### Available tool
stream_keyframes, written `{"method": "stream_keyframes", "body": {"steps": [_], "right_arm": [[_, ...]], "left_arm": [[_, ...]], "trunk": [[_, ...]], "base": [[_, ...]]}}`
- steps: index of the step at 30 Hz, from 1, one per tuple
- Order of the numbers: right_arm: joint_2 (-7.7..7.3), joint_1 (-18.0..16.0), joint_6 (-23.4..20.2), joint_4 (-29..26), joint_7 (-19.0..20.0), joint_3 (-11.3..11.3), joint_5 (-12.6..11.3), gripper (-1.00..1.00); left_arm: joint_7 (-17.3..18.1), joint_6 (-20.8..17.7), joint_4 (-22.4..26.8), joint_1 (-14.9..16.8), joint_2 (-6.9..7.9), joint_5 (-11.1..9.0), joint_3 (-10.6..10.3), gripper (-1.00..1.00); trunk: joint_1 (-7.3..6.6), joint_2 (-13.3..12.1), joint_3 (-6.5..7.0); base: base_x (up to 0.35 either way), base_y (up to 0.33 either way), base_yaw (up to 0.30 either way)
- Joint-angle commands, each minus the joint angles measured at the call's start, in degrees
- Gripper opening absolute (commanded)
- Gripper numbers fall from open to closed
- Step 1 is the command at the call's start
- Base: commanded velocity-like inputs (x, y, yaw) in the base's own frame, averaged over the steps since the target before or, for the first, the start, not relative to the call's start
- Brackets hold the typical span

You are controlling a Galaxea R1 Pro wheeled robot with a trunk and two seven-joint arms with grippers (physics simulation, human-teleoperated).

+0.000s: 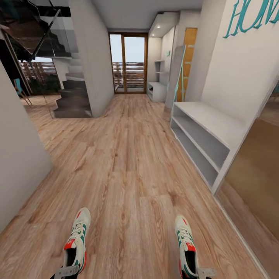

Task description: Pick up the two gym shoes and the two sandals from the corridor floor and place them onto the hallstand (shoe rack) in the corridor, making sure they are on the rack and not on the floor. Arrange them so the two gym shoes are next to each other and the two sandals are next to each other.

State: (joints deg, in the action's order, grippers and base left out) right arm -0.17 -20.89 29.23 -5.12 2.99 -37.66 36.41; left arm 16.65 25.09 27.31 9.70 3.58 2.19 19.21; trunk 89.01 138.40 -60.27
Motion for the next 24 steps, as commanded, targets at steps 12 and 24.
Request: {"method": "stream_keyframes", "body": {"steps": [12, 24], "right_arm": [[-0.01, -0.03, 0.17, 0.02, 0.28, -0.49, 0.15, -1.00], [-0.01, -0.03, 0.16, 0.02, 0.27, -0.49, 0.15, -1.00]], "left_arm": [[0.58, 0.13, -0.04, 0.06, 0.02, 0.19, 0.48, -1.00], [0.58, 0.13, 0.02, 0.06, 0.02, 0.19, 0.48, -1.00]], "trunk": [[0.02, 0.02, -0.05], [0.02, 0.02, -0.05]], "base": [[0.319, 0.103, 0.000], [0.334, 0.003, 0.000]]}}
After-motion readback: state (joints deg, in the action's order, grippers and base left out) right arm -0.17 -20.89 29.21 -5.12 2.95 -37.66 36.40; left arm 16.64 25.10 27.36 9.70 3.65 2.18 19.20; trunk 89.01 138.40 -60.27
